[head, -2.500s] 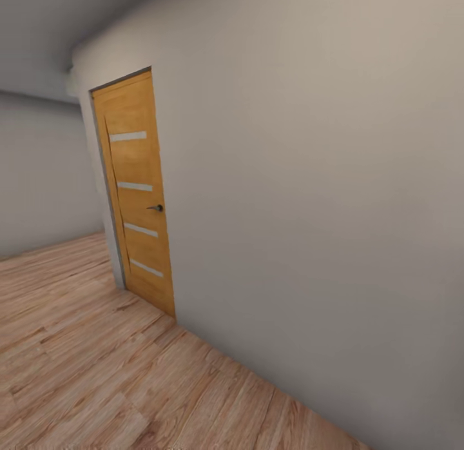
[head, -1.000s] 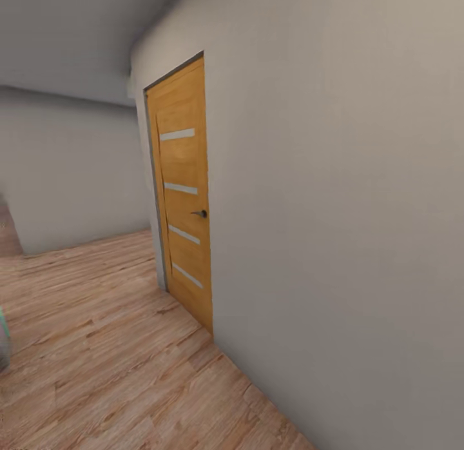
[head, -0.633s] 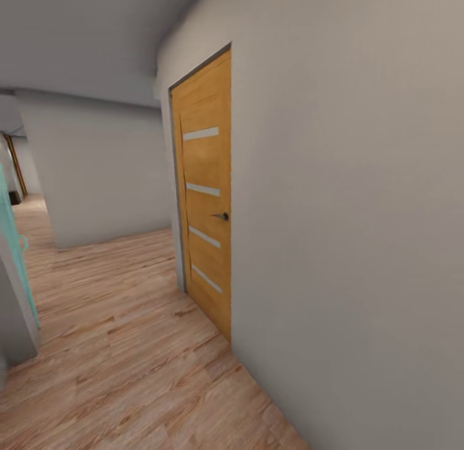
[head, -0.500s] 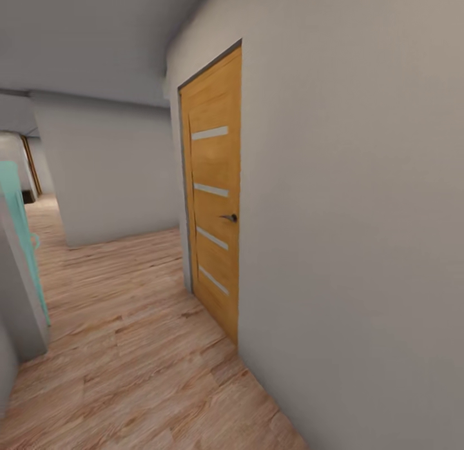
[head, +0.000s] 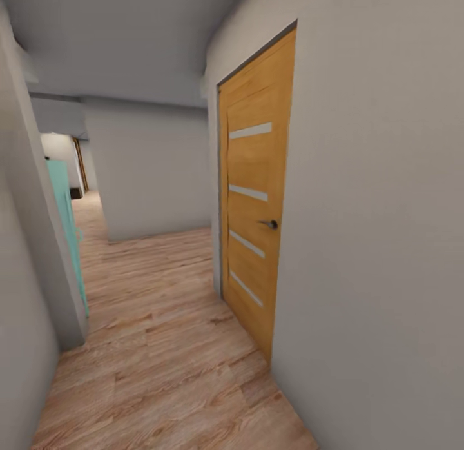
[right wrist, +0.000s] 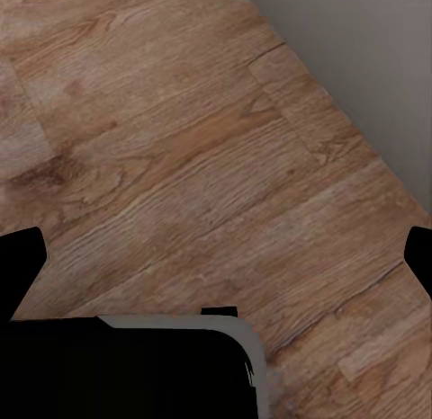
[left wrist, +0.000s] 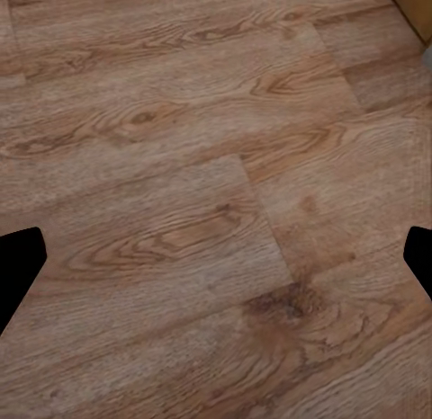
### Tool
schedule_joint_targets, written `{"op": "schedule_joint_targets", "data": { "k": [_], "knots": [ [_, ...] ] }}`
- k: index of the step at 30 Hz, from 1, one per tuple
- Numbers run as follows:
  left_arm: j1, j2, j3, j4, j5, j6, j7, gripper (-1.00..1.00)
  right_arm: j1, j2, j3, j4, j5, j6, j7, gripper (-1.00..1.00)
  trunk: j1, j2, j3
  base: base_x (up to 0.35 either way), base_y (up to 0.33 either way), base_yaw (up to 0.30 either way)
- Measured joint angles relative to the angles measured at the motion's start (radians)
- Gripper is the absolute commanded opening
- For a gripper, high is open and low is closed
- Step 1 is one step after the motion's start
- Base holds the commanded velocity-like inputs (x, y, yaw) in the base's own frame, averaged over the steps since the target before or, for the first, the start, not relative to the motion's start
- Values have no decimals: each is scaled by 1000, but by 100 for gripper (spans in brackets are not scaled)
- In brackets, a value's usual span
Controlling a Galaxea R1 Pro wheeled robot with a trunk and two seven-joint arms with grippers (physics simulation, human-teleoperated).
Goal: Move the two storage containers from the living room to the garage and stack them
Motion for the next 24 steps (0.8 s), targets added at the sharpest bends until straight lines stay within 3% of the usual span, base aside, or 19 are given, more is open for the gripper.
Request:
{"op": "schedule_joint_targets", "data": {
  "k": [24],
  "knots": [
    [0,0,0,0,0,0,1,100,0,0,0,0,0,0,0,100,0,0,0,320,5,297]
  ]
}}
